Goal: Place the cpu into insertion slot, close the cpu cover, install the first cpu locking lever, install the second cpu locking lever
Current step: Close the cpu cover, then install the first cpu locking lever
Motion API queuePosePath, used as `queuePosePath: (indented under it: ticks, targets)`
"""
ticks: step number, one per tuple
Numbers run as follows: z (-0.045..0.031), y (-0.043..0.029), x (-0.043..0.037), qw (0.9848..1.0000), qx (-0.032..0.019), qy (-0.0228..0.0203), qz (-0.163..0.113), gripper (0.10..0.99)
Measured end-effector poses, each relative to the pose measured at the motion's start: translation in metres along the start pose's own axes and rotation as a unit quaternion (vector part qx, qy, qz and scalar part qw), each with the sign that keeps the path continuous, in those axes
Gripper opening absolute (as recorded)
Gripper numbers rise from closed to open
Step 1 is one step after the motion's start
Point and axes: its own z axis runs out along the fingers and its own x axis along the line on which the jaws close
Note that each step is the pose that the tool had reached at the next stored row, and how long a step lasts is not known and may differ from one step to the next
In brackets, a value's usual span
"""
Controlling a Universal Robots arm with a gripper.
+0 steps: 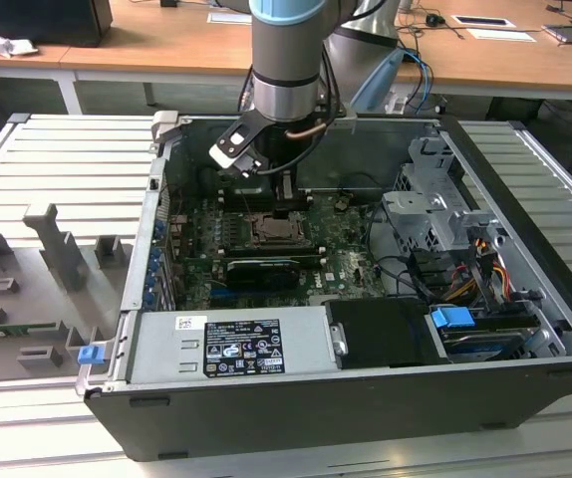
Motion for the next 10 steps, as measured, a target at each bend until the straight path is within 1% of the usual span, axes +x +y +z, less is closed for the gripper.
queuePosePath:
  ticks: [7, 10]
  targets:
    - [0.0023, -0.0027, 0.0003, 1.0, 0.0, 0.0007, 0.0, 0.106]
    - [0.0013, -0.0027, 0.0003, 1.0, -0.0001, 0.0007, 0.0, 0.106]
